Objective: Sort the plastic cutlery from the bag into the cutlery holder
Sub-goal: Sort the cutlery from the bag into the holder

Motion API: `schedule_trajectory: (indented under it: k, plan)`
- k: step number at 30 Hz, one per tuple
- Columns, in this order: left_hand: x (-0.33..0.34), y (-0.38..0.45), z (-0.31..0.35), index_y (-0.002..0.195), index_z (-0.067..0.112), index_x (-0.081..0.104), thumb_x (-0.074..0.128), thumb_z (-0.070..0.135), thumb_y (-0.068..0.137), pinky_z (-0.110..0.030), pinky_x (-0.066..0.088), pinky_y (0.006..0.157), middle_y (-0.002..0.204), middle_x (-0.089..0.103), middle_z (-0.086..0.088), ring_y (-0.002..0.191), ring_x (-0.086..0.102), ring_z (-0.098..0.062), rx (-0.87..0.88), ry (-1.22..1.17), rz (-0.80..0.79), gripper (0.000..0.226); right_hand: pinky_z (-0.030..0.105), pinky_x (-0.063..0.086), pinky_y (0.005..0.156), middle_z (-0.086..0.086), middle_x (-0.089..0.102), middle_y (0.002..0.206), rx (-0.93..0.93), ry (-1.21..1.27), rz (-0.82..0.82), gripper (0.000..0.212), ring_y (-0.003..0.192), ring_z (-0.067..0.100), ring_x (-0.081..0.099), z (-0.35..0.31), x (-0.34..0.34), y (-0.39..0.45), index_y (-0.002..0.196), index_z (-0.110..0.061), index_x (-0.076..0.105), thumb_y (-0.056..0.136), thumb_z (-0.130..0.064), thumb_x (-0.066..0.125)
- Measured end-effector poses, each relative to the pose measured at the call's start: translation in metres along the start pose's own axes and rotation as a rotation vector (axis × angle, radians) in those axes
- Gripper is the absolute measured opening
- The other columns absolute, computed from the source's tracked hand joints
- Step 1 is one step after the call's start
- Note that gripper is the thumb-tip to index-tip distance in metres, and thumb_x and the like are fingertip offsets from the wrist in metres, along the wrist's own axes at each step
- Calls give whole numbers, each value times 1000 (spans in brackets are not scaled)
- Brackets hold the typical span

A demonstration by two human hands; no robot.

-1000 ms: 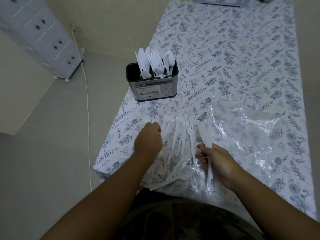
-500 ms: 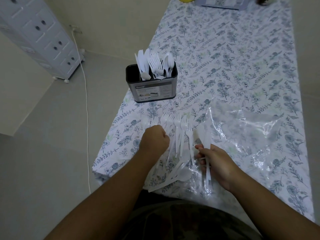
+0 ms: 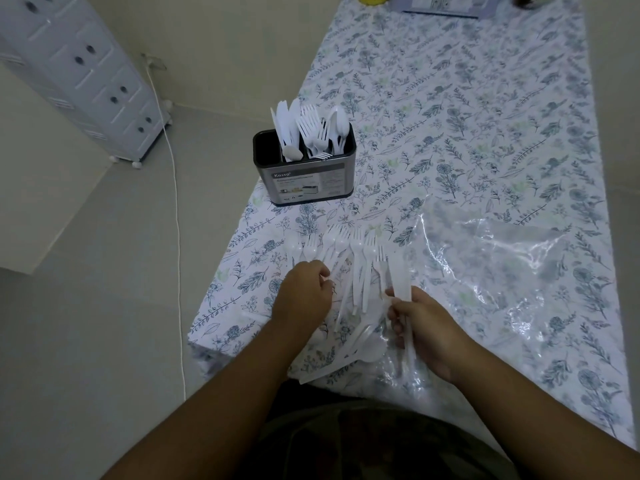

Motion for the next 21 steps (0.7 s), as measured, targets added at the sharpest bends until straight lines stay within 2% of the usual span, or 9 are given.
schedule_trajectory:
  k: [3, 6, 12, 13, 15, 17, 19, 21]
  plan:
    - [11, 9, 2, 117, 15, 61, 63, 27, 95, -31, 50, 79, 109, 60, -5, 94, 60, -20, 43, 129, -30, 26, 30, 36, 49, 2, 50, 65, 28, 29, 34, 11, 53, 15, 41, 2, -7, -2, 107, -14, 60, 102, -19, 52]
    - [18, 20, 16, 111, 13, 58, 62, 29, 96, -36, 52, 76, 105, 59, -6, 94, 61, -24, 70, 233, -30, 22, 29, 40, 49, 0, 50, 61, 29, 25, 33, 17, 53, 15, 44, 2, -9, -4, 105, -15, 61, 101, -32, 59]
    - [20, 36, 29, 101, 7, 56, 50, 13, 98, -29, 42, 66, 93, 59, -8, 88, 61, -24, 86, 388, -86, 9, 30, 41, 49, 3, 52, 68, 76, 110, 63, 37, 51, 16, 46, 2, -14, -9, 102, -12, 64, 101, -48, 55]
    - [18, 36, 30, 98, 7, 56, 49, 12, 97, -29, 41, 64, 89, 58, -7, 84, 59, -23, 84, 391, -94, 9, 30, 41, 49, 3, 53, 69, 77, 123, 65, 35, 52, 15, 46, 2, -15, -8, 107, -12, 64, 102, -44, 54]
    - [13, 33, 29, 87, 9, 54, 50, 15, 95, -26, 39, 57, 80, 54, -2, 75, 56, -20, 44, 340, -92, 11, 29, 38, 48, 5, 55, 71, 60, 166, 51, 21, 53, 15, 44, 3, -15, -7, 120, -11, 60, 105, -24, 52]
    - [3, 25, 25, 81, 8, 56, 54, 19, 92, -26, 38, 49, 74, 58, -3, 68, 58, -19, -38, 231, -64, 16, 30, 40, 50, 7, 58, 77, 51, 188, 24, 27, 58, 16, 48, 2, -14, -6, 125, -15, 59, 102, -5, 49]
    - [-4, 10, 22, 78, 8, 59, 59, 20, 91, -24, 39, 48, 70, 62, -4, 61, 57, -15, -90, 96, -30, 17, 34, 49, 56, 10, 63, 84, 37, 213, 16, 32, 68, 21, 55, -2, -11, -6, 121, -18, 61, 99, 2, 51]
    - [-6, -7, 25, 78, 12, 61, 61, 20, 91, -20, 39, 48, 68, 63, 0, 58, 57, -10, -80, -32, -43, 15, 40, 58, 68, 11, 66, 91, 37, 260, -2, 28, 79, 24, 62, -4, -6, -5, 118, -17, 64, 97, 0, 57]
Point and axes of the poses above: each hand's wrist, its own y-axis towards the middle knuckle, its own x-axis out of the palm, z = x × y, the point moved 3 cm from there along y, towards the middle knuckle
